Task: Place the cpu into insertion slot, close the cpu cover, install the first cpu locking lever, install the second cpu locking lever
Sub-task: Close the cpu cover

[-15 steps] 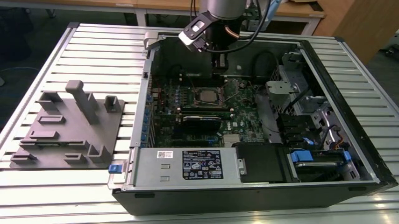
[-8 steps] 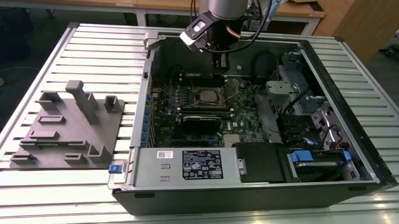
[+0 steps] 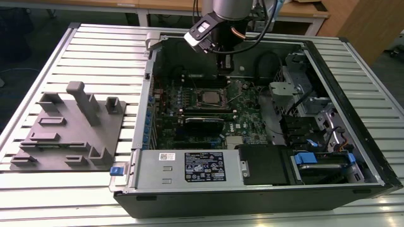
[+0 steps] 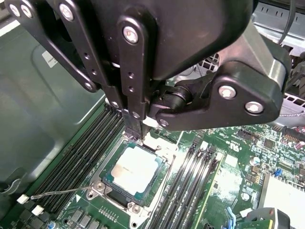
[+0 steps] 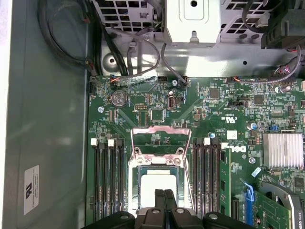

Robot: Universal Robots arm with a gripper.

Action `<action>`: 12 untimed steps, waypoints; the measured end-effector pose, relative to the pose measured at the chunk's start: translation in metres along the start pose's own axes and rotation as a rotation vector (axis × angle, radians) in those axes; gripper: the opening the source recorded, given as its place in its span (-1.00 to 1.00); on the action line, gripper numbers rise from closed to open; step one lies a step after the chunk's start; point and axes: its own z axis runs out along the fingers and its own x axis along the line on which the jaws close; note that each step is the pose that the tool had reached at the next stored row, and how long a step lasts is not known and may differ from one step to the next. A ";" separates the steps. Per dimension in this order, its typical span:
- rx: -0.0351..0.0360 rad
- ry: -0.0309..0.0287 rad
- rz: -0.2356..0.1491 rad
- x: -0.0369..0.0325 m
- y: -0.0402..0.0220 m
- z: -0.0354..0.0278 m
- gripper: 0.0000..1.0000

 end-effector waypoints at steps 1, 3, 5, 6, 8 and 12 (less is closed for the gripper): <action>0.0000 0.0000 0.000 0.0000 0.0001 0.0000 -0.80; 0.0001 -0.0001 0.000 0.0000 0.0003 0.0001 -0.80; 0.0000 0.0000 0.000 0.0000 0.0008 0.0002 -0.80; -0.0001 0.0001 0.000 0.0000 0.0018 0.0003 -0.80; -0.0001 0.0002 0.000 0.0000 0.0034 0.0004 -0.80; 0.0014 0.0001 0.000 0.0002 0.0110 0.0010 -0.80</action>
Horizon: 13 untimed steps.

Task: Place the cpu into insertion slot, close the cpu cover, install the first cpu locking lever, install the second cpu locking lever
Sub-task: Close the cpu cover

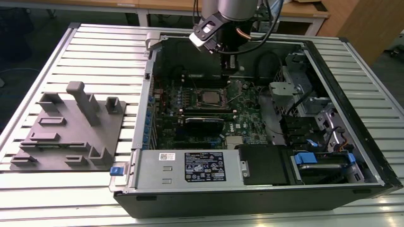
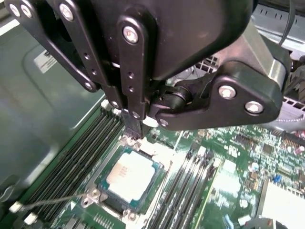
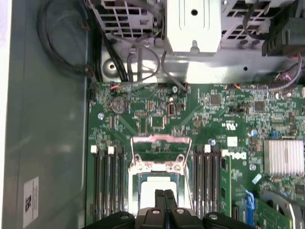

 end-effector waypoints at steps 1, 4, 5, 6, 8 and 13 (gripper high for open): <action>0.0007 0.0000 0.000 0.0000 0.0028 0.0002 -0.80; 0.0034 -0.0001 0.000 0.0002 0.0117 0.0009 -0.80; 0.0041 -0.0003 0.000 0.0002 0.0144 0.0011 -0.80; 0.0045 -0.0004 0.000 0.0003 0.0167 0.0013 -0.80; 0.0046 -0.0002 0.000 0.0003 0.0198 0.0017 -0.80; 0.0046 0.0003 -0.019 0.0004 0.0256 0.0031 -0.80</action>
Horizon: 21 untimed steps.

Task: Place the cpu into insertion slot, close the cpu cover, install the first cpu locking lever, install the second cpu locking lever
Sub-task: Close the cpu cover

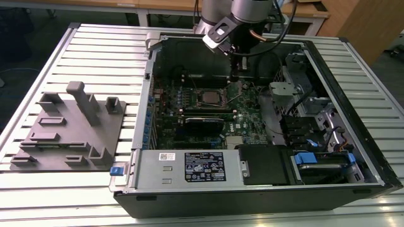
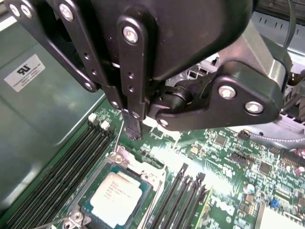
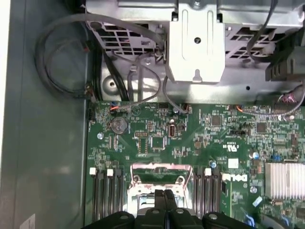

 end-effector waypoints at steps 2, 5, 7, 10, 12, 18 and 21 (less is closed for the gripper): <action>0.0006 -0.0001 0.000 0.0000 0.0022 0.0002 -0.80; 0.0012 0.0000 -0.001 0.0000 0.0054 0.0005 -0.80; 0.0028 0.0002 -0.001 0.0000 0.0093 0.0008 -0.80; 0.0039 0.0001 -0.001 0.0000 0.0145 0.0013 -0.80; 0.0041 0.0001 -0.001 -0.0001 0.0185 0.0018 -0.80; 0.0060 0.0002 -0.001 0.0000 0.0319 0.0041 -0.80; 0.0077 0.0001 -0.001 -0.0001 0.0386 0.0063 -0.80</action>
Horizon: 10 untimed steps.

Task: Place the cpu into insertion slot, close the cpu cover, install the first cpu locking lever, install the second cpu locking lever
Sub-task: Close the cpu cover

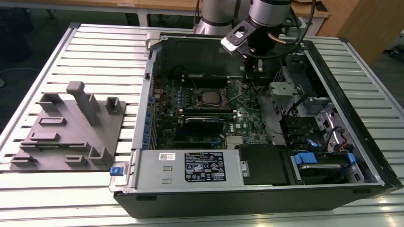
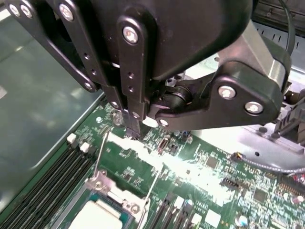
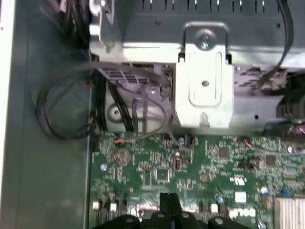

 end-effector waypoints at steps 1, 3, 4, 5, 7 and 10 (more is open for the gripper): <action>0.0007 -0.0001 0.000 0.0000 0.0021 0.0010 -0.80; 0.0029 0.0000 0.000 0.0000 0.0051 0.0043 -0.80; 0.0037 0.0000 0.000 0.0000 0.0059 0.0061 -0.80; 0.0049 -0.0001 0.000 0.0000 0.0066 0.0079 -0.80; 0.0072 0.0000 0.000 0.0001 0.0078 0.0115 -0.80; 0.0084 0.0001 0.000 0.0001 0.0084 0.0171 -0.80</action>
